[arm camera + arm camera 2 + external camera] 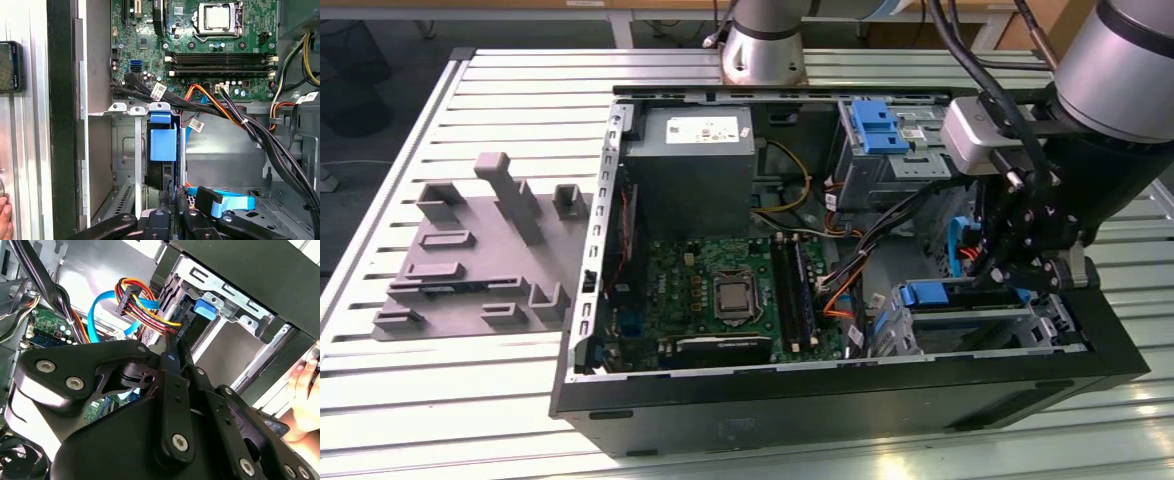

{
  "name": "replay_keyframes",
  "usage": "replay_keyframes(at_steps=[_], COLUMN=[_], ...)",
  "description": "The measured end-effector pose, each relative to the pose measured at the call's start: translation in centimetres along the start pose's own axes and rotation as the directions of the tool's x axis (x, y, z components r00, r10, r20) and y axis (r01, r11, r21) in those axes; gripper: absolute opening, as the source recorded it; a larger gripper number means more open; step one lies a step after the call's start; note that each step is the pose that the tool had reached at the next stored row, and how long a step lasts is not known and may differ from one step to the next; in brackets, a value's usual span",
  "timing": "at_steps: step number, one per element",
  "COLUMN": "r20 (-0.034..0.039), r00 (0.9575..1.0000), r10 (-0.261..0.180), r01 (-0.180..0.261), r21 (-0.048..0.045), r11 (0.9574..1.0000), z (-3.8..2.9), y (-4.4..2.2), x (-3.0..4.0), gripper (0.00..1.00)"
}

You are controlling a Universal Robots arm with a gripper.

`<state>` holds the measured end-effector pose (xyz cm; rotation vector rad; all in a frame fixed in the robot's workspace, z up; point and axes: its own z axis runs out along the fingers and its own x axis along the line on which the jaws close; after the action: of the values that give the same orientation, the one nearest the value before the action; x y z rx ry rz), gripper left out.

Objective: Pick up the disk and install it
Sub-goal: 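Insert the first disk wire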

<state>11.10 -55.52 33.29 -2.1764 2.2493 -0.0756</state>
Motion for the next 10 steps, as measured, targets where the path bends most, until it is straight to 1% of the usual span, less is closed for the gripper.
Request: replay_keyframes(at_steps=[2,6,10], r20=[0.0014,0.0006,0.0010], r00=[1.0000,1.0000,1.0000], r10=[0.000,0.000,0.000], r01=[0.000,0.000,0.000], r21=[0.0000,0.0000,0.0000], r11=[1.0000,1.0000,1.0000], z=[0.05,0.03,0.22], y=[0.00,0.00,0.01], x=[-0.01,-0.03,-0.04], gripper=[0.16,0.16,0.16])
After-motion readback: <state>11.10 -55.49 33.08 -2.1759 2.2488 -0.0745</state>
